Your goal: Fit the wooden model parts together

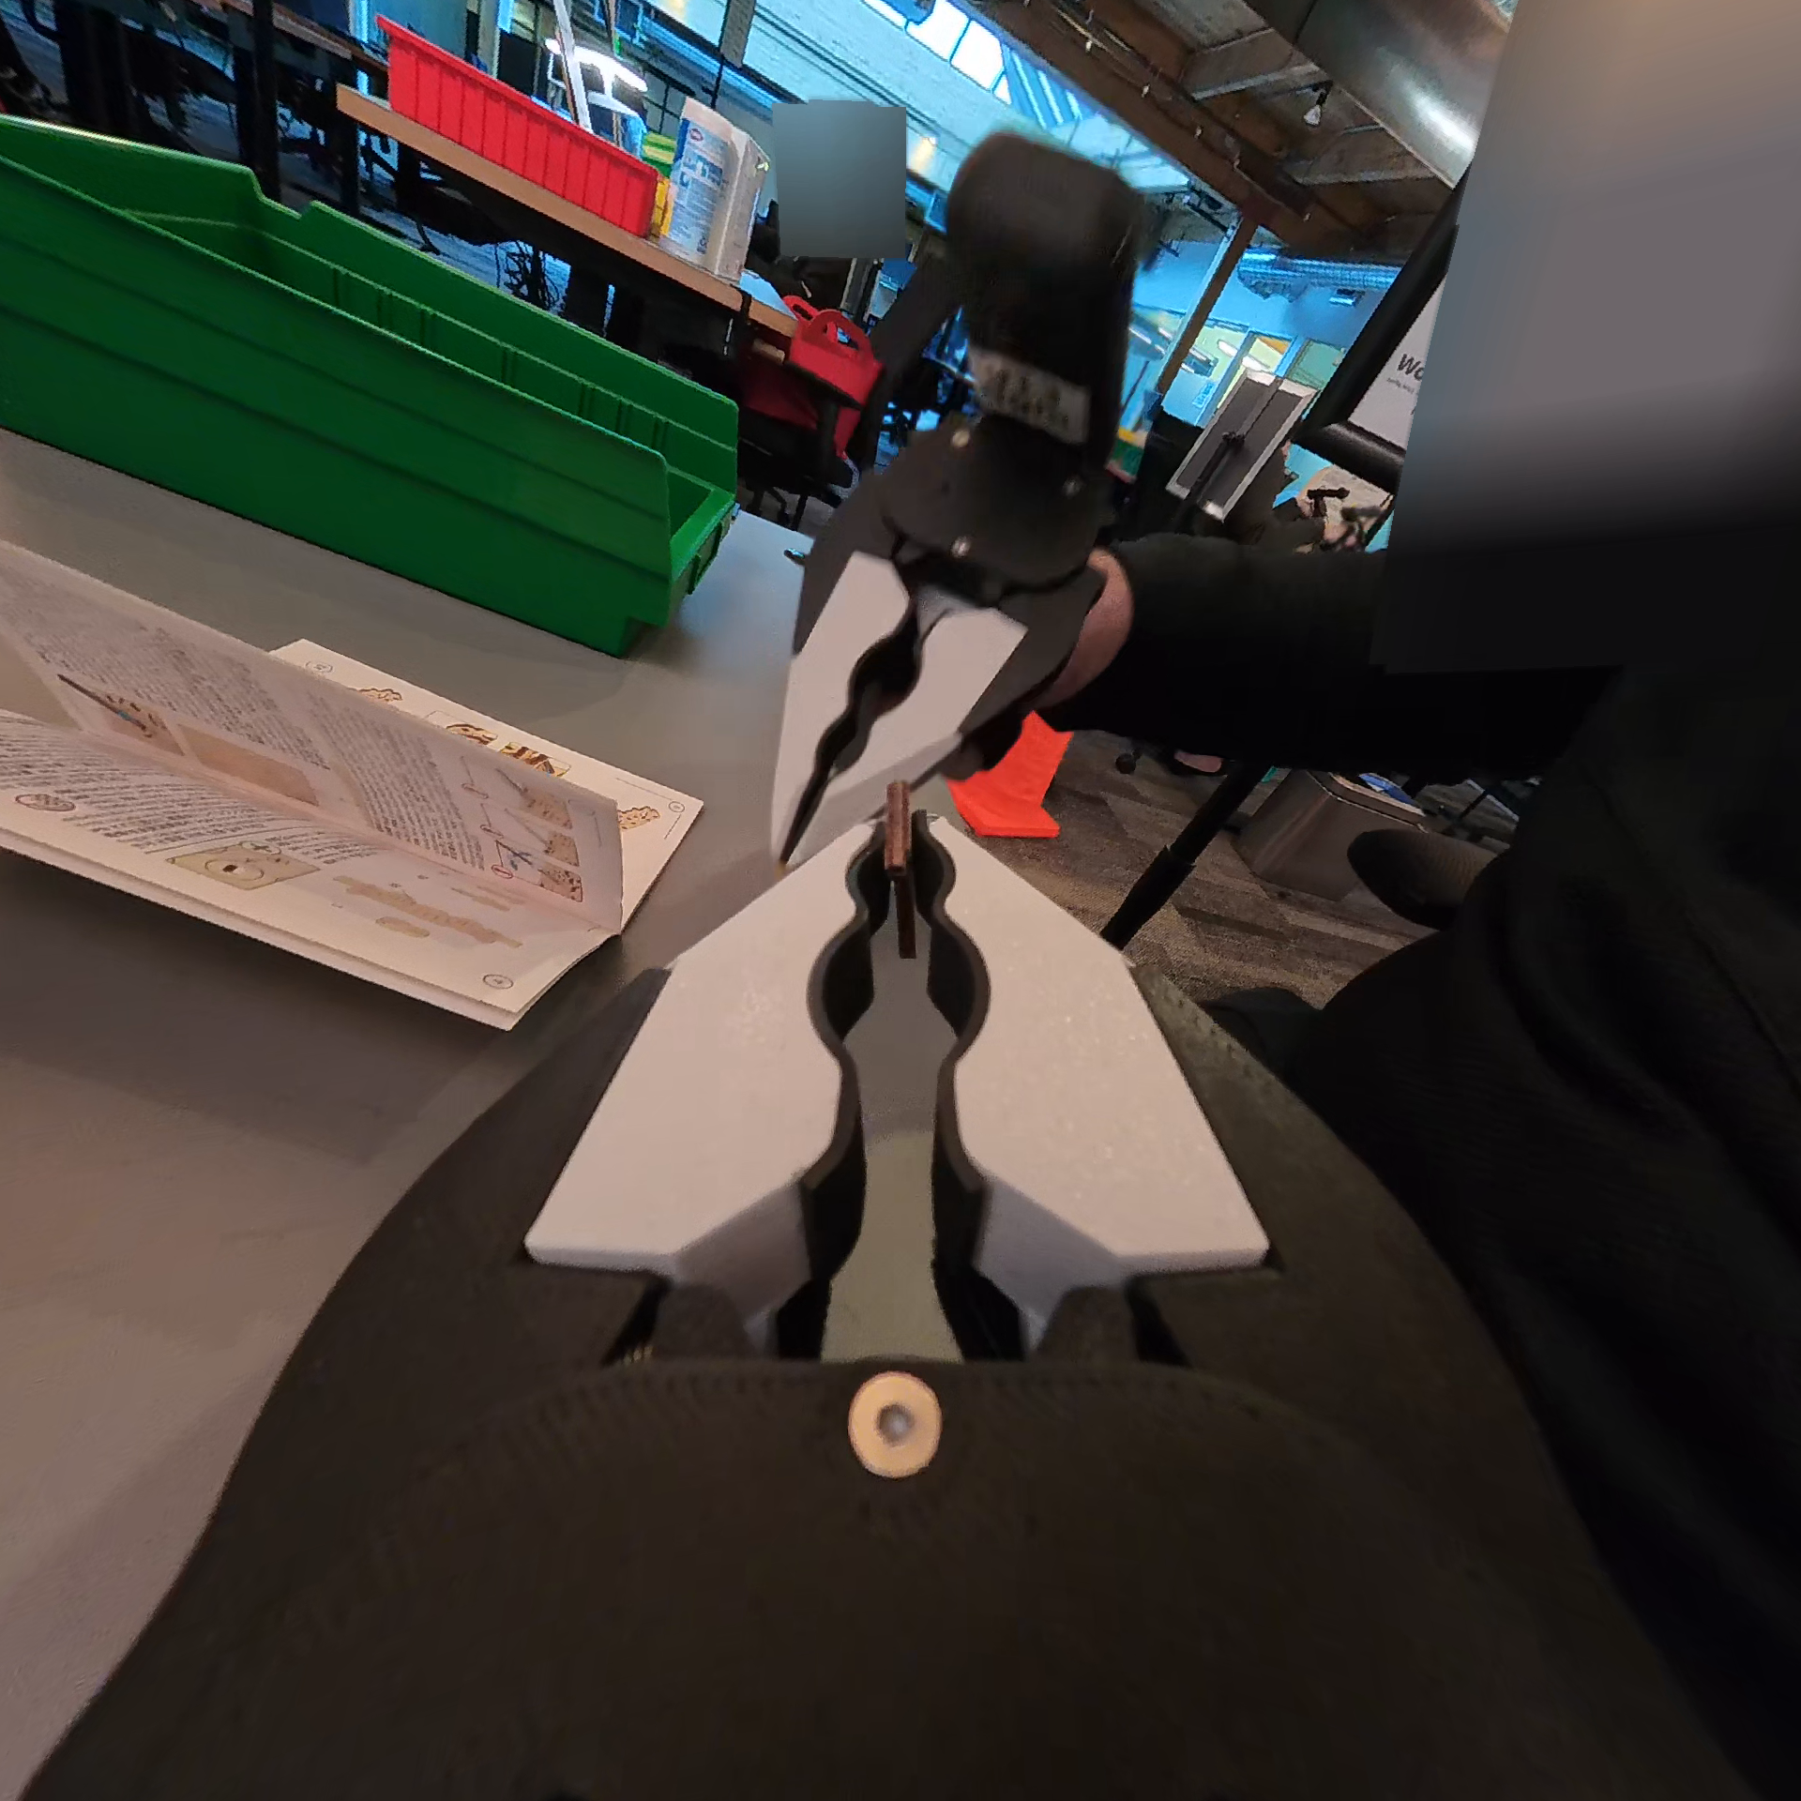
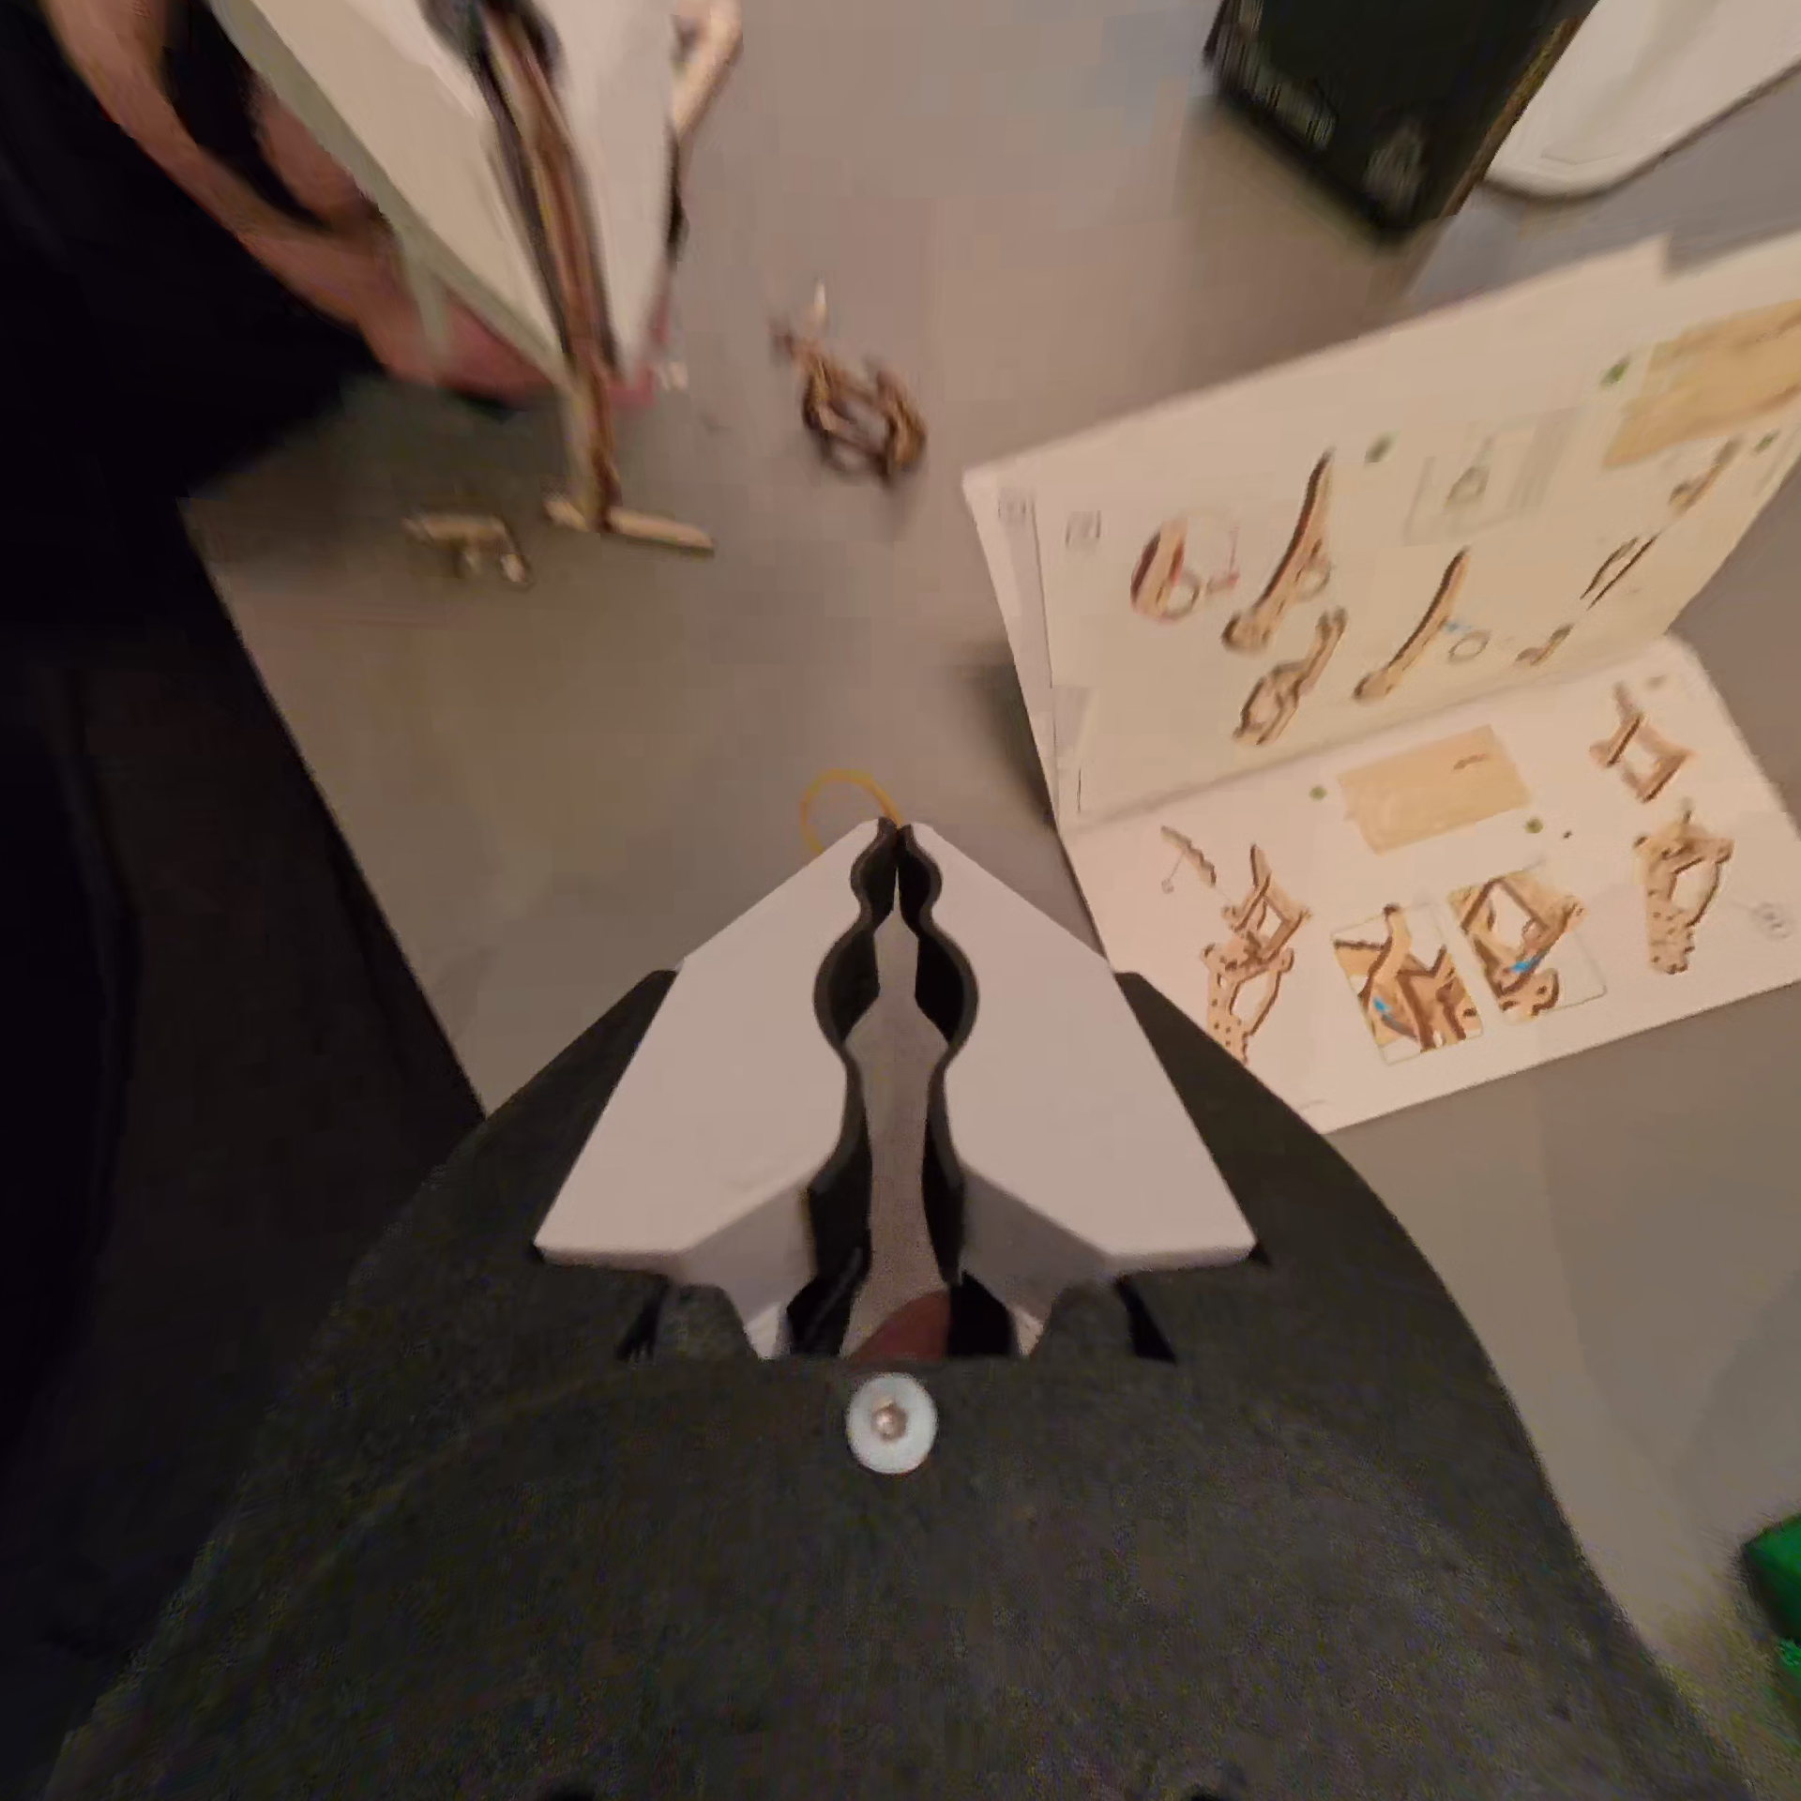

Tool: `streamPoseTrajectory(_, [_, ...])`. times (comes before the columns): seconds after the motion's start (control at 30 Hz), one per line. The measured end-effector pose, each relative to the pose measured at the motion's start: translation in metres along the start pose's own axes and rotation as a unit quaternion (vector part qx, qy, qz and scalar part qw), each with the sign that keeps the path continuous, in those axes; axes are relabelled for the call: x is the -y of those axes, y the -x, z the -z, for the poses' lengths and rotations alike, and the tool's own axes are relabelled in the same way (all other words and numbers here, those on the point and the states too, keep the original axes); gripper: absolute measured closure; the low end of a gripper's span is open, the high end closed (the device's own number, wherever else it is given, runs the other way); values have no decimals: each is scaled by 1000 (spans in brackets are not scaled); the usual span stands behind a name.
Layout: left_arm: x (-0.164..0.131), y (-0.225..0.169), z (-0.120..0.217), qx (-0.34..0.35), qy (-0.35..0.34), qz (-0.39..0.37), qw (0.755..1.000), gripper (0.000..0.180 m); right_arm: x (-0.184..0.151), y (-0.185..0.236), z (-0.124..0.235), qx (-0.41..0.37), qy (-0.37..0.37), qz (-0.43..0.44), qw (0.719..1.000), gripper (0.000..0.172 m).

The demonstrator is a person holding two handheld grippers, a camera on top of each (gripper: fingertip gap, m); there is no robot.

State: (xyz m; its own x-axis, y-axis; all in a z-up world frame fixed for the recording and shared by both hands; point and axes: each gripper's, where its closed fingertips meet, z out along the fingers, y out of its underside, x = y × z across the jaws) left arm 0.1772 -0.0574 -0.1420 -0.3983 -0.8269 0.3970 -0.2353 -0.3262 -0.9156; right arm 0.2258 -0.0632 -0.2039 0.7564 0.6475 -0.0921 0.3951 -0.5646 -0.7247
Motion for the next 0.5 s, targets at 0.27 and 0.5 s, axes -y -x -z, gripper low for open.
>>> streamPoseTrajectory(0.27, [-9,-1,-10,10,35,-21,999,179,68,24,27,35,-46,2,998,172])
streamPoseTrajectory(0.5, [-23,3,-16,35,81,-47,995,179,60,27,13,44,35,18,998,172])
